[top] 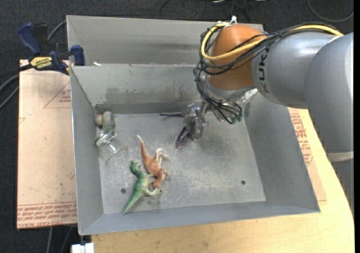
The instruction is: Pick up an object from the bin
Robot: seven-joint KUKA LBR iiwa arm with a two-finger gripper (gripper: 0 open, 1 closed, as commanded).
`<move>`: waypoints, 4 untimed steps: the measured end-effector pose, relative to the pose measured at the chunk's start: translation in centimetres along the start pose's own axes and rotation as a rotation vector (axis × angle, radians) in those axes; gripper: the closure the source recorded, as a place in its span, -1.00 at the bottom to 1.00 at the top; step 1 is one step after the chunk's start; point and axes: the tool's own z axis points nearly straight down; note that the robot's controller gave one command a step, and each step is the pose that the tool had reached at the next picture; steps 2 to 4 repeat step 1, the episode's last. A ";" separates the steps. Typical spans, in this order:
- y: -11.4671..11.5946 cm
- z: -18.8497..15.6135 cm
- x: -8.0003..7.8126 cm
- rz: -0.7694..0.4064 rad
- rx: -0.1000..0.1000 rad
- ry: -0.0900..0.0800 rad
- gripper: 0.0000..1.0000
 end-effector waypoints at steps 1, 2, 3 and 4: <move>0.0 -3.4 -0.3 -0.001 0.001 -0.008 1.00; 0.0 -3.4 -0.3 -0.001 0.001 -0.008 1.00; 0.0 -3.4 -0.3 -0.001 0.001 -0.008 1.00; 0.0 -3.4 -0.3 -0.001 0.001 -0.008 1.00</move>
Offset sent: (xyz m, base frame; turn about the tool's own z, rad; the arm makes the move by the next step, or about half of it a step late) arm -0.0001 0.0001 0.0316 0.0000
